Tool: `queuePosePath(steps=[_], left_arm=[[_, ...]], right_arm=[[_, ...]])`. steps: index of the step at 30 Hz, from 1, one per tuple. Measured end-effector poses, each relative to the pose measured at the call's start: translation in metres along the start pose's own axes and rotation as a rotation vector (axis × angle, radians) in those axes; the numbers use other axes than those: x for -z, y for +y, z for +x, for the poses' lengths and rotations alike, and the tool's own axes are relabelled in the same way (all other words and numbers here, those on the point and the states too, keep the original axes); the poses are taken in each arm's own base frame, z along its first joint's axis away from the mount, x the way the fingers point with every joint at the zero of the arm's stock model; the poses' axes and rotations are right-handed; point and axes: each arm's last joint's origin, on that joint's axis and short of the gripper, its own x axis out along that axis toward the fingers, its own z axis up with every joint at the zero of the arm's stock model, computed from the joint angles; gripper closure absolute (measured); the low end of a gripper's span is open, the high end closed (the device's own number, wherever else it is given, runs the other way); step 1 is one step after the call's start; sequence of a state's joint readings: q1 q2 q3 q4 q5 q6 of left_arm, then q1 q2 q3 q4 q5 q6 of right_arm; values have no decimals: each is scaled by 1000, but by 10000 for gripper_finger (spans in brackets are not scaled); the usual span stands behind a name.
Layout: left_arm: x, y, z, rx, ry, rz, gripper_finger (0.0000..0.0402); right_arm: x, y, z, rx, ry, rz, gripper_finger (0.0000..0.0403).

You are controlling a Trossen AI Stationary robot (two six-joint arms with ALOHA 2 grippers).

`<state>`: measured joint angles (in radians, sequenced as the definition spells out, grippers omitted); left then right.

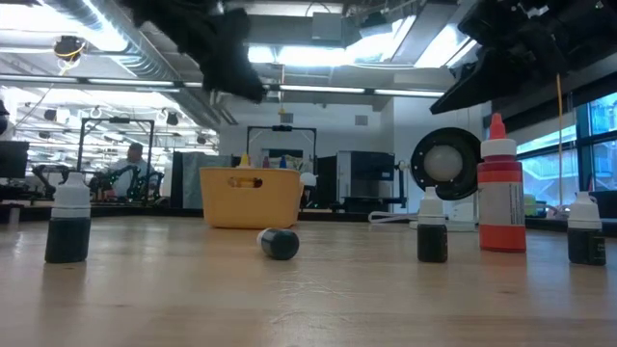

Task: Pick & Place food coloring
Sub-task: Put the large orange food coloring bottle into the yellow bin

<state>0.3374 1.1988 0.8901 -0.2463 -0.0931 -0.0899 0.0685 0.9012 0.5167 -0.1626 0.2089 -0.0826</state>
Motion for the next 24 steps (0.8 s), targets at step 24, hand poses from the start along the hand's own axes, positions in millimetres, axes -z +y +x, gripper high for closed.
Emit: queuePosePath(steps=[24], left_arm=[[80,-50,-27,303,-459,39,258]], right_arm=[[-48,29,-13,-314,-121,46,89]])
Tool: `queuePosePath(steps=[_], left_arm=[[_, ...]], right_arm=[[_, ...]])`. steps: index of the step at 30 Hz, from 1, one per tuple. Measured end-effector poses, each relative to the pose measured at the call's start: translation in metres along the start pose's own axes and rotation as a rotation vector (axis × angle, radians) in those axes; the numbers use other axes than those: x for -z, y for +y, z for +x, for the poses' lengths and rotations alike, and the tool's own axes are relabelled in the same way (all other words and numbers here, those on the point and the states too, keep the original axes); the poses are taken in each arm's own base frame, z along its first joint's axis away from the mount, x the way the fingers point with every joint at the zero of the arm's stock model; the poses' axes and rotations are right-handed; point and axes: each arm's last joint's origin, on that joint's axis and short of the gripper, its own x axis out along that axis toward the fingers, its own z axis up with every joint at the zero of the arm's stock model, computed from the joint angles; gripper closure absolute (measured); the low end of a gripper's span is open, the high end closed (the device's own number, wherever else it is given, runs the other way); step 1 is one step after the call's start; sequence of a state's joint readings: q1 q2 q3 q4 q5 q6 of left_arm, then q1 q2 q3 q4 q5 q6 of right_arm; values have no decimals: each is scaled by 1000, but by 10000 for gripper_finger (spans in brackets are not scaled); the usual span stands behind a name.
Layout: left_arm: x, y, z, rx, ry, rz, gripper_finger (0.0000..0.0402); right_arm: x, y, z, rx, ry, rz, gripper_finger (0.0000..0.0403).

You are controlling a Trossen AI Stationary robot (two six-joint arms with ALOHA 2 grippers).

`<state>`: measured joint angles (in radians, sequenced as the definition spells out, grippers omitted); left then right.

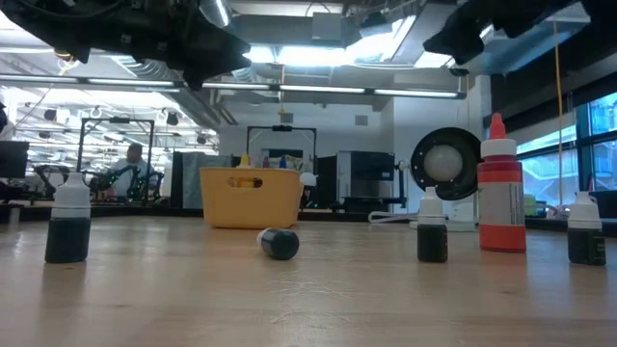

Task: Pick & Place food coloring
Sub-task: Put the large orange food coloring bottle into the yellow bin

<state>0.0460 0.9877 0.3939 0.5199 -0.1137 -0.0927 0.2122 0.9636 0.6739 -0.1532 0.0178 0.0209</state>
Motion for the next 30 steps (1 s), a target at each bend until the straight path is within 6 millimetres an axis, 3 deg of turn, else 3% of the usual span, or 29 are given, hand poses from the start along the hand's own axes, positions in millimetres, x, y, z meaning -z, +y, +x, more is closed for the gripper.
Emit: queuePosePath(steps=[10,17,22,30], left_arm=[[0,0,0,0,0,0,258],[0,0,0,1,0,0,257],[0,0,0,1,0,1,258],[0,0,0,1,0,1,254]], right_arm=[[0,33,35,48,423,3,125],[10,38,58,90,625,40,135],[22,37,68,122,716,79,135],[25,38,73,121,728,76,147]])
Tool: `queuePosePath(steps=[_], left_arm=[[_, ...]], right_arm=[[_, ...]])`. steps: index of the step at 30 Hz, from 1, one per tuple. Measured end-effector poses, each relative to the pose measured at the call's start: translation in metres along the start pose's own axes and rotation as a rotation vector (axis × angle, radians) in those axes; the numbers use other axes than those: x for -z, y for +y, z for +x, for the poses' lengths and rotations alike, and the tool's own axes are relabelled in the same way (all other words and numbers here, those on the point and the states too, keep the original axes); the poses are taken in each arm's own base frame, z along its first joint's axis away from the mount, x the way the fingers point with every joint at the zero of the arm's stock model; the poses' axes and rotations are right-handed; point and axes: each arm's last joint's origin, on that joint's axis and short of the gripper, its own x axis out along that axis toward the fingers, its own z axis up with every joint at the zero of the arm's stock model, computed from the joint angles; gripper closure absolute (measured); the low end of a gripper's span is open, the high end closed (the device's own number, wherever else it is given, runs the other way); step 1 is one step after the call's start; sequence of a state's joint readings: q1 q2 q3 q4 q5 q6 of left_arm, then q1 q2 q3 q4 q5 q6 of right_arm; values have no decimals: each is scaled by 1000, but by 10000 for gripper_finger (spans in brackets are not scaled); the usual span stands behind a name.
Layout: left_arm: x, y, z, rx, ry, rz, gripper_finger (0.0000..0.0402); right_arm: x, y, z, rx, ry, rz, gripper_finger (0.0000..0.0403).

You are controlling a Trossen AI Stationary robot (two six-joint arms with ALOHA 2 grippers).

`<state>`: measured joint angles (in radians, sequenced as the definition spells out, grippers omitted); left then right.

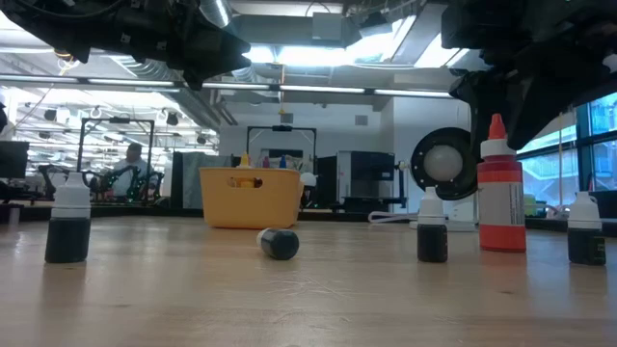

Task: Pick & Place food coloring
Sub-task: Put the large orange food coloring bottle into the yellow bin

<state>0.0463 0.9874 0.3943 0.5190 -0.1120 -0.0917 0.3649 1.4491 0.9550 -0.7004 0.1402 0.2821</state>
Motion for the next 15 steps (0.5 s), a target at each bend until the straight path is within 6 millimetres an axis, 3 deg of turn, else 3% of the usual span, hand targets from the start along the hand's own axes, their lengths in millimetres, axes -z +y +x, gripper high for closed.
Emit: queuePosePath(steps=[12,15], left_arm=[[0,0,0,-1,2,1,256],[0,0,0,-1,4,1,258]], right_arm=[[3,0,5,1,14,-27,274],[2,0,5,-2,0,-25,281]])
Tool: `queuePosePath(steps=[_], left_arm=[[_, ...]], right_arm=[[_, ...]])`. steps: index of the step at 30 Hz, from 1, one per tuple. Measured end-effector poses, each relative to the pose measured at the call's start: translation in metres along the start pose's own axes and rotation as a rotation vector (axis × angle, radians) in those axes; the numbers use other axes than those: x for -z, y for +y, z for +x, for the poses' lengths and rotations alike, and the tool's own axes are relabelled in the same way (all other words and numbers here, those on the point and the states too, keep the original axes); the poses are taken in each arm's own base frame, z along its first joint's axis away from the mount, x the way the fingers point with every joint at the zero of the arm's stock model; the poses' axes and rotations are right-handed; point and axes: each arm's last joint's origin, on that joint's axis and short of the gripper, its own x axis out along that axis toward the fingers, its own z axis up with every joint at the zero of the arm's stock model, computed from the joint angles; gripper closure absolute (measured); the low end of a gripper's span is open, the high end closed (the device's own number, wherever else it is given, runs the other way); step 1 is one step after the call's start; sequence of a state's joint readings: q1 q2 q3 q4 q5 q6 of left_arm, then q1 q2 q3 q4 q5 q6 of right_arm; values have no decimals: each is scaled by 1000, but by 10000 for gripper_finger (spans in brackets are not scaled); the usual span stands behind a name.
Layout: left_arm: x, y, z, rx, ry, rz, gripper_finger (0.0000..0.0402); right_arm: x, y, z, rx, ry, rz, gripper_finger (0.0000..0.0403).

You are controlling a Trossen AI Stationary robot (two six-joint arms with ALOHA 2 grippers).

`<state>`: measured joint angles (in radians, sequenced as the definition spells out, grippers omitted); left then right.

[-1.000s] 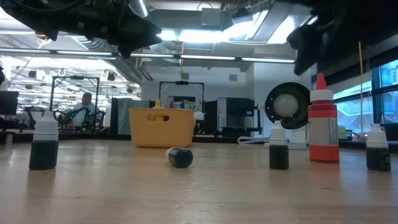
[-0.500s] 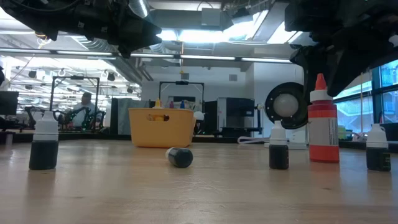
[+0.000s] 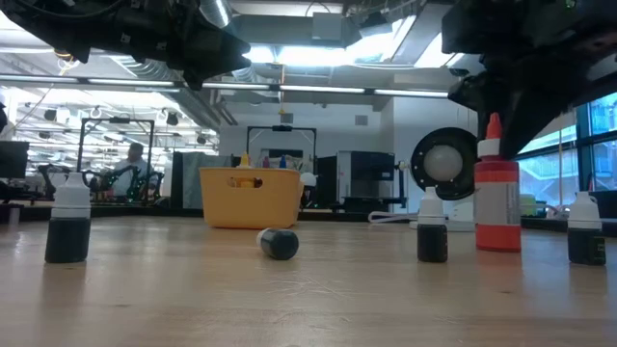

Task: Pick & Place food coloring
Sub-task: Put the large orange food coloring bottle into the yellow bin

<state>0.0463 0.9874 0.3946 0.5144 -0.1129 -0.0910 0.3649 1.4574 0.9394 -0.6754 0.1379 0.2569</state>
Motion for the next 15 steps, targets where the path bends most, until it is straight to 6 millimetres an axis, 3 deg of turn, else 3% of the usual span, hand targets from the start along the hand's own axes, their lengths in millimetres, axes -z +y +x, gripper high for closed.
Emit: queuePosePath(steps=[7,15], left_arm=[[0,0,0,0,1,0,254],[0,0,0,0,1,0,258]], right_arm=[[-26,-6,-23,40,-87,33,281],[-86,-58,-83,123,-322,-17,281]])
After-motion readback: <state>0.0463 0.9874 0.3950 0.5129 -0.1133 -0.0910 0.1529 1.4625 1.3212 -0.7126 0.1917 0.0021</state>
